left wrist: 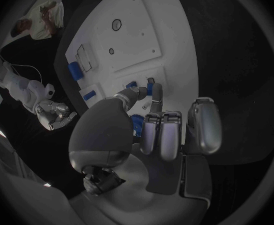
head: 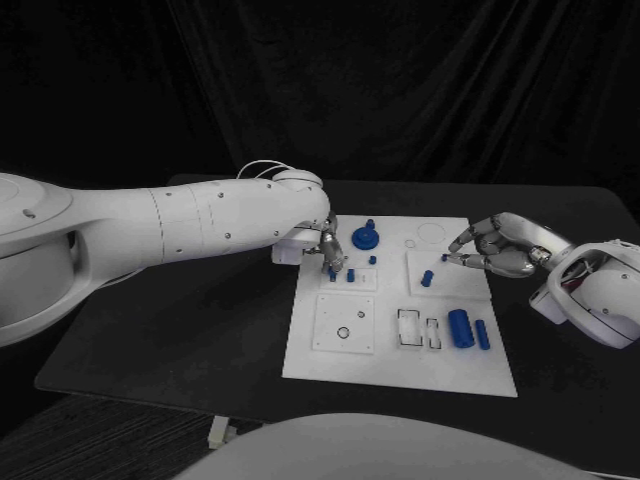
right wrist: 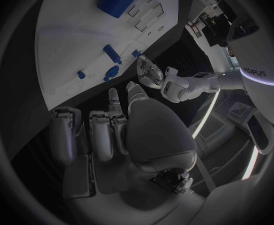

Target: Assemble the parts on the task board

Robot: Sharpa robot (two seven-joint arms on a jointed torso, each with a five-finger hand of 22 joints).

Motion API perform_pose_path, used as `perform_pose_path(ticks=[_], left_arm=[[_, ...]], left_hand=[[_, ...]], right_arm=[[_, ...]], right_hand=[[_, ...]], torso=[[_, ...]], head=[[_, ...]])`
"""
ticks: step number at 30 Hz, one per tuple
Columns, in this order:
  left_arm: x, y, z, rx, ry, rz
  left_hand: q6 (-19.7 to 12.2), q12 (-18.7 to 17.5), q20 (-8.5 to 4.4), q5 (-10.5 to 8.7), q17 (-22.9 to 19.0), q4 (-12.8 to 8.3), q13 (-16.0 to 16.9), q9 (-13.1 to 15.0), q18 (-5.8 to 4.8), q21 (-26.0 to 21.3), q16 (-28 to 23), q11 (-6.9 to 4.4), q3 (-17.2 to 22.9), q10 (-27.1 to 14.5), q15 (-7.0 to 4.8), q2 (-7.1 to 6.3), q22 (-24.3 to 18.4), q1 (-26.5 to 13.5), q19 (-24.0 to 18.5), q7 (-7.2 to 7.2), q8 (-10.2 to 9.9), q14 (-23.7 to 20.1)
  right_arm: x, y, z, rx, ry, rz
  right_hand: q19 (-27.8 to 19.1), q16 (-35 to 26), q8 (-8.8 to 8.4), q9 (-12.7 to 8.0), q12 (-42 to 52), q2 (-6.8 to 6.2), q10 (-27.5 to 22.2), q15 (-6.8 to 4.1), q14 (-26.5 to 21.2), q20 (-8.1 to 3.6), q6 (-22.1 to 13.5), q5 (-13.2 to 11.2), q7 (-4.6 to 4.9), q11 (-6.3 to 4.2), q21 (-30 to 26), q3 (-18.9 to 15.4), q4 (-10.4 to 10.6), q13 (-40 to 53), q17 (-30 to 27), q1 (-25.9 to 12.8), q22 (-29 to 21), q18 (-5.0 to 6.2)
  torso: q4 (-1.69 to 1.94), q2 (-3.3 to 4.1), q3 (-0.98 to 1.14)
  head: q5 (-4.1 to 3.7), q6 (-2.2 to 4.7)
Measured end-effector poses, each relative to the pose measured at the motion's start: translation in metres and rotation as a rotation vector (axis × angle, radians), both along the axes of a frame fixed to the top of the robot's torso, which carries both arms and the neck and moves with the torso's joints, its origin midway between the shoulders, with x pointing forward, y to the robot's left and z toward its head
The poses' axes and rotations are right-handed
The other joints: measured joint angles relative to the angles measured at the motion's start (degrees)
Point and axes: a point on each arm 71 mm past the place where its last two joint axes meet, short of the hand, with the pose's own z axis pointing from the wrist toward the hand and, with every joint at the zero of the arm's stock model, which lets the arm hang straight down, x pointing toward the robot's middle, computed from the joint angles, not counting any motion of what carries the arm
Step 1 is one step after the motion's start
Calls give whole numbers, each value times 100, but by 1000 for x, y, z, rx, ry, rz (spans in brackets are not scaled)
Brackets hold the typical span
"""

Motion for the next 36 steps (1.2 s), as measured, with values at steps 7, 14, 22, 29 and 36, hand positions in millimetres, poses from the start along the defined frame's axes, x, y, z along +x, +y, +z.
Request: perform_pose_path(ticks=[7, 14, 22, 29, 36], left_arm=[[-1, 1, 0, -1, 0, 1], [-3, 4, 0, -3, 1, 3], [-1, 7, 7, -3, -11, 4], [-1, 5, 8, -5, -12, 0], [0, 2, 8, -6, -8, -3]], left_hand=[[-4, 0, 0, 159, 0, -10, 0, 46, 0, 0, 0, 2, -10, 1, -15, -23, 0, -23, 0, -4, 24, 15], [-13, 0, 0, 163, 0, -16, 0, 51, 0, 0, 0, 2, -16, 2, -14, -53, 0, -53, 0, -13, 36, 15], [-12, 0, 0, 163, 0, -16, 0, 53, 0, 0, 0, 4, -16, 4, -14, -68, 0, -68, 0, -13, 68, 14], [-12, 0, 0, 163, 0, -16, 0, 60, 0, 0, 0, 6, -16, 6, -13, -75, 0, -76, 0, -12, 68, 14], [-12, 0, 0, 181, 0, -16, 0, 60, 1, 0, 0, -11, -16, 29, -12, -75, 0, -76, 0, -12, 68, 14]], right_arm=[[0, 0, 0, -1, 1, -2], [0, 0, 0, -2, 3, -3], [0, -1, 0, -3, 5, -4], [0, 0, 0, -4, 7, -3], [0, 0, -1, -4, 8, -3]], right_hand=[[0, 0, -21, -3, 0, 0, 0, 0, 0, 0, 0, 0, 0, 0, 0, 0, 0, 0, 0, 0, 0, 0], [0, 0, -21, -2, 5, 16, 0, 0, 0, 0, 0, 28, 0, 0, 0, 0, 0, 3, 0, 16, -1, 0], [0, 0, -21, -2, 5, 1, 0, 0, 0, 0, 0, 28, 0, 0, -24, 0, 0, 10, 0, 46, -1, 0], [0, 0, -21, -2, 5, 0, 0, 0, 0, 0, 0, 54, 0, 0, -24, 16, -16, 10, 0, 45, -2, 1], [0, 0, -21, -7, 5, 0, 0, 0, 0, 0, 0, 93, 0, 0, -24, 16, -16, 10, 0, 45, -2, 0]], torso=[[0, -1, 0], [0, -1, -1], [0, -1, -2], [0, -3, -2], [-1, -4, -2]], head=[[0, 0], [-7, 0], [-8, 0], [-11, 0], [-30, 0]])
